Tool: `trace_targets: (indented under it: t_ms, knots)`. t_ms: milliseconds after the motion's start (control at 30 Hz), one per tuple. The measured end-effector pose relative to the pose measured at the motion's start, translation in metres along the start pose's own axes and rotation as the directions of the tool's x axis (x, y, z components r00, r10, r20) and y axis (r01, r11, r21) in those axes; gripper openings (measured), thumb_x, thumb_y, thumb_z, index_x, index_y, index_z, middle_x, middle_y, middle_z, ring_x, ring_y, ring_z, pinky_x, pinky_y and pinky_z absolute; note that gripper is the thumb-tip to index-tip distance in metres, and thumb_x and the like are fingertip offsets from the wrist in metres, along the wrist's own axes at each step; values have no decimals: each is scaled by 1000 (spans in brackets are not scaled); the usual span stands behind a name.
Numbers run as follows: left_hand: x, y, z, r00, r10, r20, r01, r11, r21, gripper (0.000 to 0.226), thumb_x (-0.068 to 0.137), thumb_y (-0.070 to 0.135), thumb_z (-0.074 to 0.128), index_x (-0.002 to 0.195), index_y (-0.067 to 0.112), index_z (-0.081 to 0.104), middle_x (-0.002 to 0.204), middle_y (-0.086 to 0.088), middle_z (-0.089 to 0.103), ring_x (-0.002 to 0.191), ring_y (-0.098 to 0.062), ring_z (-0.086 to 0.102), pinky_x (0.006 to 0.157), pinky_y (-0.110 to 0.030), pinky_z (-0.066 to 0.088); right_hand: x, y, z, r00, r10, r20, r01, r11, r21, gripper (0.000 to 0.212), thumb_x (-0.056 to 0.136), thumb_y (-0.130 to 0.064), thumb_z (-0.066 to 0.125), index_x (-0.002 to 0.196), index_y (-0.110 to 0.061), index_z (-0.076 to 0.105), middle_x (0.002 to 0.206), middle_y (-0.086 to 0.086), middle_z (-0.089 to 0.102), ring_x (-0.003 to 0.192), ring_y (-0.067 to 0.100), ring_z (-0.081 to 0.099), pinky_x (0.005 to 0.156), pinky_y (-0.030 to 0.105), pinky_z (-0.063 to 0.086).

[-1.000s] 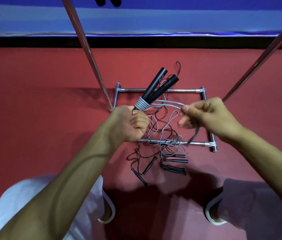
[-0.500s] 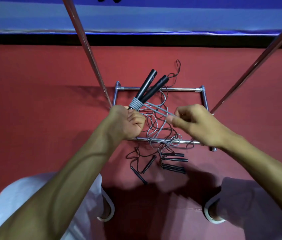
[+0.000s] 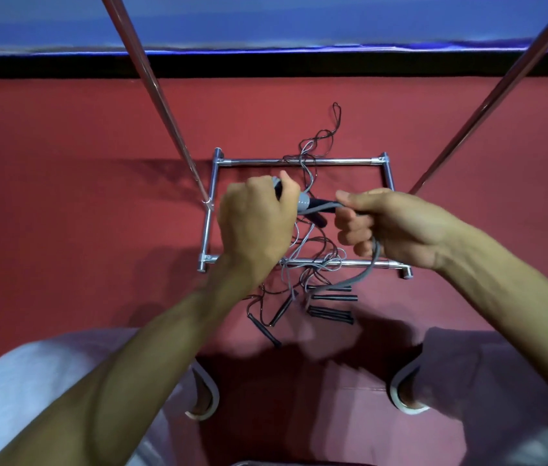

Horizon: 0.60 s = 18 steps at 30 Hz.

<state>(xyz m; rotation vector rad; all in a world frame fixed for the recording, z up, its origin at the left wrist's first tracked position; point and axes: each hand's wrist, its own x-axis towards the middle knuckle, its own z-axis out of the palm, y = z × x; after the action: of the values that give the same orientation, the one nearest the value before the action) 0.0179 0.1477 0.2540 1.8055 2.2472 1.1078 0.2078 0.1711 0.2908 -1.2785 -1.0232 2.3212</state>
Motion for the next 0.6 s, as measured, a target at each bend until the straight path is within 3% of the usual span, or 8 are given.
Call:
trace_targets:
  t_ms: [67, 133, 233, 333, 433, 533, 600]
  knots:
    - [0, -1, 4, 999, -12, 43, 10, 999, 38, 48, 94, 38, 47, 58, 9, 59, 56, -21, 57, 52, -36, 41, 57, -34, 25, 5, 0, -7, 998, 54, -45, -52, 998, 28, 40, 104, -30, 45, 64, -23, 44, 62, -9, 19, 47, 4, 19, 42, 18, 8]
    - [3, 2, 7, 999, -8, 44, 6, 999, 38, 45, 92, 39, 47, 57, 11, 51, 56, -19, 52, 54, -36, 42, 57, -35, 27, 7, -2, -10, 992, 85, -95, -85, 996, 1, 46, 104, -30, 44, 59, -24, 42, 59, -9, 19, 43, 4, 16, 41, 20, 4]
    - [7, 6, 5, 997, -30, 73, 31, 999, -8, 42, 92, 35, 55, 62, 9, 40, 62, -16, 46, 62, -32, 37, 60, -36, 28, 1, -6, -13, 976, -80, -204, -1, 930, -368, 42, 96, -28, 67, 59, -13, 54, 51, -5, 25, 43, 10, 17, 43, 23, 9]
    - [9, 5, 2, 969, -111, 221, 108, 994, 23, 47, 92, 29, 60, 60, 7, 34, 59, -7, 38, 67, -34, 39, 63, -36, 29, -9, -4, -13, 941, -334, -55, 200, 677, -709, 15, 83, -10, 83, 83, -1, 71, 51, 6, 60, 46, 14, 49, 49, 26, 38]
    - [12, 3, -4, 913, -159, 376, 151, 987, 52, 49, 91, 31, 61, 58, 10, 33, 57, -5, 35, 67, -36, 40, 59, -33, 28, -12, 0, -15, 899, -435, 48, 313, 562, -766, 10, 85, -3, 81, 93, -4, 75, 61, 1, 70, 53, 1, 55, 56, 18, 46]
    - [12, 5, -11, 849, -160, 504, 186, 982, -1, 49, 91, 31, 62, 58, 9, 33, 56, -1, 35, 53, -25, 34, 42, -28, 27, -14, -4, -22, 889, -449, 89, 342, 523, -781, 8, 87, -17, 80, 86, -9, 80, 75, 14, 74, 66, 7, 57, 62, 29, 49]
    - [11, 6, -17, 804, -147, 577, 219, 974, -56, 49, 90, 29, 63, 56, 11, 32, 47, 4, 32, 42, -16, 28, 34, -21, 21, -15, -5, -26, 895, -433, 106, 353, 541, -763, 17, 87, -26, 77, 82, -10, 79, 71, 18, 70, 66, 13, 51, 61, 32, 43]
